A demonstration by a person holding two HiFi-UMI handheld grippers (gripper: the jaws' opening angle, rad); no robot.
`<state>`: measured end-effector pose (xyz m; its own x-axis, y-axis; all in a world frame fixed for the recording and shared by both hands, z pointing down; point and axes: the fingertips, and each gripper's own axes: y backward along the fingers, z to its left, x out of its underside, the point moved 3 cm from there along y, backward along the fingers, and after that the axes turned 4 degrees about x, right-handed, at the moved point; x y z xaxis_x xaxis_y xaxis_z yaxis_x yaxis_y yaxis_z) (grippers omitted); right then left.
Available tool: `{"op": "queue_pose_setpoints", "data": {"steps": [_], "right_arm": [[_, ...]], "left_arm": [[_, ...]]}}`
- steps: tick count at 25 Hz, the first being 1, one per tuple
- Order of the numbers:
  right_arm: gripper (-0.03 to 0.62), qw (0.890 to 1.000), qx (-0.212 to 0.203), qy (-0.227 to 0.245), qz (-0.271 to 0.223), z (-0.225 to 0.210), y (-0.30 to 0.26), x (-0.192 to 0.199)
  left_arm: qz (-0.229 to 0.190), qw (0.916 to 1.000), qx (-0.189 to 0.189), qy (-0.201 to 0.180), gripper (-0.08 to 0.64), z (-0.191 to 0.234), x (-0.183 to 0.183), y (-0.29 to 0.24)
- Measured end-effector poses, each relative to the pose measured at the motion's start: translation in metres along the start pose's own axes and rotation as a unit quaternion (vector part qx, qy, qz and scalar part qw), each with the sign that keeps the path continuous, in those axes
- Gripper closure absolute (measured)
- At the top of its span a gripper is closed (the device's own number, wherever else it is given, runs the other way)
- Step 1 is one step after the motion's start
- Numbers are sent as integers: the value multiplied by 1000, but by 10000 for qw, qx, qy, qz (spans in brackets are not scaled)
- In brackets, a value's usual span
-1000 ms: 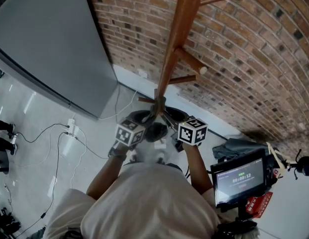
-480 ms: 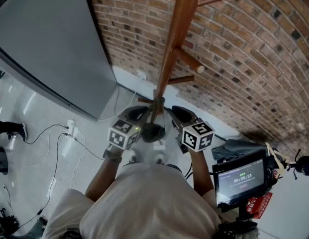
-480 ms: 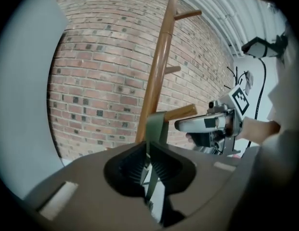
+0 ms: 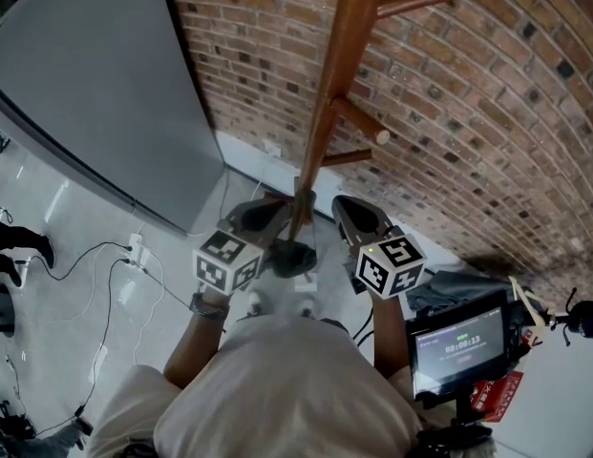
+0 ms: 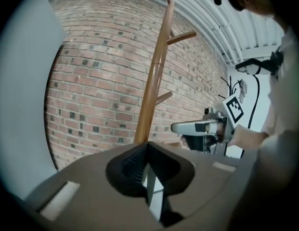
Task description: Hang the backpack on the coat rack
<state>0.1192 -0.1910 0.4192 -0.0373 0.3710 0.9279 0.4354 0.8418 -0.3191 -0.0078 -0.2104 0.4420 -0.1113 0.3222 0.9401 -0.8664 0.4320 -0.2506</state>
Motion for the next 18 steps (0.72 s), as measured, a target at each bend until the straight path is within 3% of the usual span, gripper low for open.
{"op": "queue_pose_setpoints", "data": {"steps": [9, 14, 18], "right_arm": [[591, 9963, 271, 633, -517, 10, 19, -51], [592, 9916, -32, 981, -846, 28, 27, -77], [592, 9853, 92, 1283, -1129, 38, 38, -97]], "left_arm": [[-432, 9921, -452, -1088, 561, -10, -59, 20], [-731, 9871, -541, -1315, 560, -18, -83, 28], [-970, 9825, -544, -1496, 560, -28, -102, 39]]}}
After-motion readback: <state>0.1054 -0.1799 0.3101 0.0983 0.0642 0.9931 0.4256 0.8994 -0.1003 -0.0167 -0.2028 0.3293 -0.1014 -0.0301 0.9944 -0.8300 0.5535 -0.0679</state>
